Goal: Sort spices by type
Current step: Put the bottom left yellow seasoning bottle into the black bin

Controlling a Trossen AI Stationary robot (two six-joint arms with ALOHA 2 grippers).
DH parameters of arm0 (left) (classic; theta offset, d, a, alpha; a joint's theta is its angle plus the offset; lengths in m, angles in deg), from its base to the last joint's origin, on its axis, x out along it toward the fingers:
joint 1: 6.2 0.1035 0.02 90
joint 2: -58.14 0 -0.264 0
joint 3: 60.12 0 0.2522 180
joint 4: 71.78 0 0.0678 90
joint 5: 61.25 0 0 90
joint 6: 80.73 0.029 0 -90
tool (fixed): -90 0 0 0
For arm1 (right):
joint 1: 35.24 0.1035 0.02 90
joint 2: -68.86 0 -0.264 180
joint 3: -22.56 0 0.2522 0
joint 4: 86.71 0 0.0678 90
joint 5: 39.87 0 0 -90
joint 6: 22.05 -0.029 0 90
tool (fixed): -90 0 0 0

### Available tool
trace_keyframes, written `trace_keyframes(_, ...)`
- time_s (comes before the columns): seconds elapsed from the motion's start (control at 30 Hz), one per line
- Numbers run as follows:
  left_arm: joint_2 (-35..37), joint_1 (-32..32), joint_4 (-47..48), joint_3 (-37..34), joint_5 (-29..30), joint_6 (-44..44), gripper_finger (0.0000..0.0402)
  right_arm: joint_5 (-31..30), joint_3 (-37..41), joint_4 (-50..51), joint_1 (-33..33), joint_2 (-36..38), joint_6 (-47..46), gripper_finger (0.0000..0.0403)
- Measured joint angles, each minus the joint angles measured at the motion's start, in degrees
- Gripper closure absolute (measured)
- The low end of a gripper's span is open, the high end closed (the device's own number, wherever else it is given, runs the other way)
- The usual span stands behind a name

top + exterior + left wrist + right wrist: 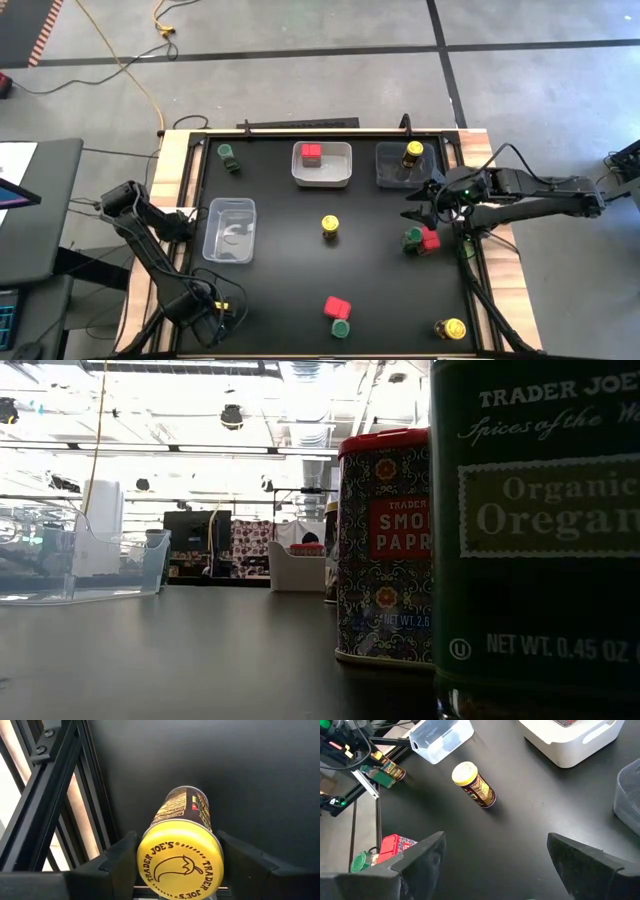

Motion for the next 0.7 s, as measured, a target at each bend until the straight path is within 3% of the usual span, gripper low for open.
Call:
trace_keyframes(0.5,1.06,0.3,-0.28,0.0,-0.18,2.58,0.017,0.0,0.0,0.0,0.0,0.0,0.0,0.0029)
trace_keyframes(0.7,5.55,2.39,-0.12,0.0,7.46,3.43,0.0169,0.0,0.0,0.02,0.0,0.0,0.02,0.0029)
